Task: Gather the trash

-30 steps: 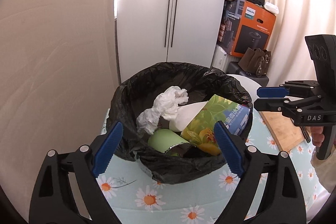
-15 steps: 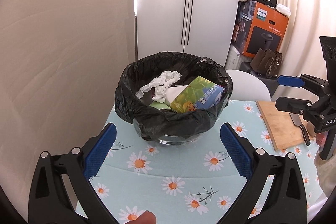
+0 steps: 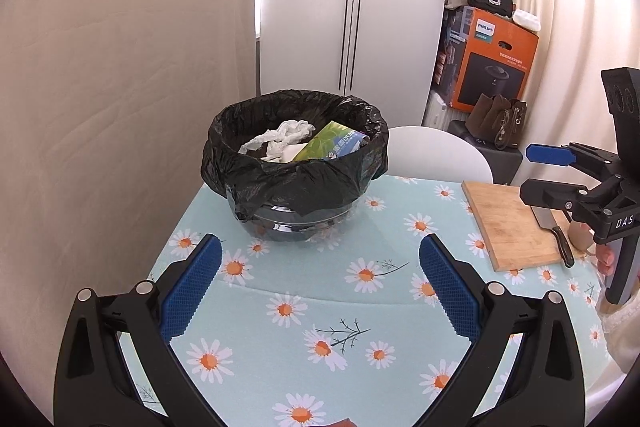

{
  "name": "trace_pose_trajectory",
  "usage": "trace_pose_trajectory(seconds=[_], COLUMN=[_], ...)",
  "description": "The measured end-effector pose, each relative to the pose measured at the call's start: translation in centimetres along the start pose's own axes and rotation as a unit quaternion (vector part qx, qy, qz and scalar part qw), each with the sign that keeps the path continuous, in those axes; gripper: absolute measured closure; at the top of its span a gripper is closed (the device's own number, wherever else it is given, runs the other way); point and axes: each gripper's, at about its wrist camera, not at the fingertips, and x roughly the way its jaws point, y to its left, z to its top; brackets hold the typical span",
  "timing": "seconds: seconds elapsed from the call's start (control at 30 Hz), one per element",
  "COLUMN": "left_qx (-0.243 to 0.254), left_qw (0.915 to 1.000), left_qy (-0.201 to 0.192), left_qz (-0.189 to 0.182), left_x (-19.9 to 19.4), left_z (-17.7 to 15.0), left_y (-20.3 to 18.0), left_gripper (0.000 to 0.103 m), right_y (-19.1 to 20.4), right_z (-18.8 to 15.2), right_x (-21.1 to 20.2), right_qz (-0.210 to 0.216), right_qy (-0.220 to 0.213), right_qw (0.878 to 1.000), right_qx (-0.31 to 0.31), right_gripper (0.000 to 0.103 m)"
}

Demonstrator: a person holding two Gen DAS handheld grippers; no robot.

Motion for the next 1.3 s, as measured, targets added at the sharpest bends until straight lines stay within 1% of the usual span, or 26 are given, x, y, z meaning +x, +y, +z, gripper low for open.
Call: trace_pose_trajectory(seconds=[0.13, 0.27, 0.4, 0.47, 0.6, 0.7, 0.77, 0.93, 1.3], left_qx=[0.015, 0.012, 0.008, -0.001, 0.000, 0.000, 0.006, 0.013, 0.015], left_qw=[0.9997, 0.9999, 0.9999, 1.0000, 0.9999, 0.9999, 0.9997, 0.9995, 0.9996], left_qy=[-0.006, -0.005, -0.006, -0.006, -0.001, 0.000, 0.001, 0.007, -0.001], left_qz=[0.020, 0.006, 0.008, 0.003, 0.013, 0.014, 0.024, 0.027, 0.026], left_x=[-1.0, -1.5, -1.8, -1.8, -1.8, -1.9, -1.9, -1.8, -2.8], left_z=[-0.6, -0.6, -0.4, -0.4, -0.4, -0.4, -0.4, -0.6, -0.8], left_y=[-1.3, -1.9, -2.0, -1.8, -1.6, -1.6, -1.7, -1.8, -1.4], left_gripper=[0.006, 0.006, 0.006, 0.006, 0.006, 0.006, 0.006, 0.006, 0.006], right_y=[-0.1, -0.3, -0.3, -0.3, -0.3, -0.3, -0.2, 0.2, 0.7], right_z=[-0.6, -0.8, -0.8, -0.7, -0.7, -0.6, -0.6, -0.5, -0.6], right_x=[-1.0, -1.8, -2.3, -2.3, -2.5, -2.6, -2.8, -3.2, -3.6], right_qz=[-0.005, -0.004, -0.003, -0.004, -0.003, -0.006, -0.007, -0.013, -0.014], right_qy=[0.000, -0.004, -0.009, -0.009, -0.011, -0.012, -0.013, -0.016, -0.016], right_qw=[1.000, 1.000, 1.000, 1.000, 1.000, 1.000, 1.000, 1.000, 1.000], right_qx=[-0.005, -0.006, -0.006, -0.009, -0.004, -0.002, -0.002, -0.009, -0.011], right_gripper=[0.008, 0.008, 0.008, 0.008, 0.008, 0.008, 0.008, 0.008, 0.008])
